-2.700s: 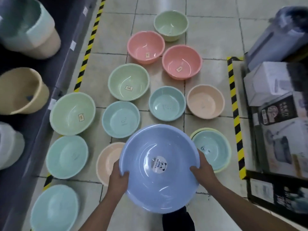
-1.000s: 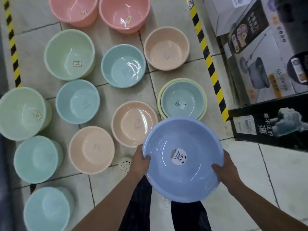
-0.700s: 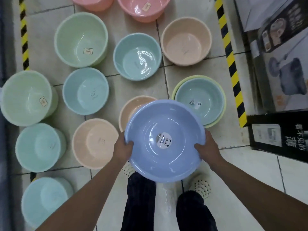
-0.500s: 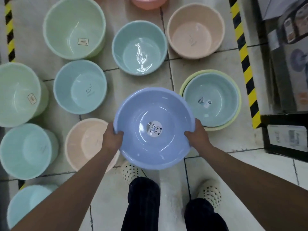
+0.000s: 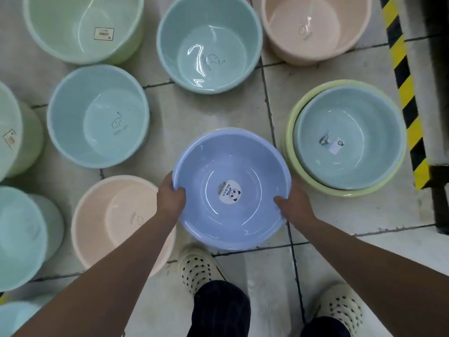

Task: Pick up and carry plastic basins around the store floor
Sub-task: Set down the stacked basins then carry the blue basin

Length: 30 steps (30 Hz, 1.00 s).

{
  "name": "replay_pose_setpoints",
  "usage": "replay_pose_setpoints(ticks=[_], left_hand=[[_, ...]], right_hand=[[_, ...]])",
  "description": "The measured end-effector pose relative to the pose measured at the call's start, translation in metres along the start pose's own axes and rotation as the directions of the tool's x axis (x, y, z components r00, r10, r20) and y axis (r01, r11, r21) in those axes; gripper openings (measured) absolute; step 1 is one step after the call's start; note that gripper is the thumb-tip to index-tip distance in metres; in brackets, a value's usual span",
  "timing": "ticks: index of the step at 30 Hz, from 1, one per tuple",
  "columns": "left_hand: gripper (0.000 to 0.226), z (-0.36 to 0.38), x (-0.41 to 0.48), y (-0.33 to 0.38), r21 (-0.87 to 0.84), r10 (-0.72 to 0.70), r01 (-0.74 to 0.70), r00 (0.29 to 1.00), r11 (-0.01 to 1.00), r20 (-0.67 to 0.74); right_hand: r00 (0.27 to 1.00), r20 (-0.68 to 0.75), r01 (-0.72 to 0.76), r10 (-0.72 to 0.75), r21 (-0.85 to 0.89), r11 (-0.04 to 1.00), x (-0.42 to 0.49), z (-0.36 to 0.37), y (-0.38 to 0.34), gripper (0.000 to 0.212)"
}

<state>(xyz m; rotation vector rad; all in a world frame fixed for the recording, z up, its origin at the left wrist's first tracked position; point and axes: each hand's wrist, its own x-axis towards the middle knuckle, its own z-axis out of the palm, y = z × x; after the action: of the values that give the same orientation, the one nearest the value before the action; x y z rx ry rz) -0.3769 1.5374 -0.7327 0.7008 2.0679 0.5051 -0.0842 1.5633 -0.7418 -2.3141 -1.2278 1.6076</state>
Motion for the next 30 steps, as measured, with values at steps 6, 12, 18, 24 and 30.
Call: replay_pose_setpoints(ticks=[6,12,18,24,30], left_hand=[[0.04,0.012,0.011,-0.013,0.263,0.146,-0.124,0.987,0.957,-0.066],[0.038,0.033,0.013,-0.019,0.031,-0.103,0.102,0.994,0.994,0.024],[0.035,0.022,0.003,-0.024,-0.126,-0.151,0.148,0.989,0.981,-0.012],[0.037,-0.041,-0.06,0.002,-0.406,-0.144,0.113,0.989,0.907,-0.046],[0.046,-0.138,-0.136,0.019,-0.637,-0.233,0.127,0.969,0.761,-0.085]], right_hand=[[0.997,0.018,0.072,-0.072,0.027,0.997,0.008,-0.004,0.003,0.056],[0.995,0.055,0.086,-0.085,-0.022,0.996,0.015,-0.004,0.015,0.081],[0.996,-0.02,0.084,-0.083,0.085,0.993,-0.002,0.0,0.009,0.08],[0.982,-0.042,0.188,-0.184,0.133,0.973,-0.061,-0.018,-0.046,0.069],[0.96,0.078,0.273,-0.27,-0.042,0.961,-0.148,-0.027,-0.146,0.052]])
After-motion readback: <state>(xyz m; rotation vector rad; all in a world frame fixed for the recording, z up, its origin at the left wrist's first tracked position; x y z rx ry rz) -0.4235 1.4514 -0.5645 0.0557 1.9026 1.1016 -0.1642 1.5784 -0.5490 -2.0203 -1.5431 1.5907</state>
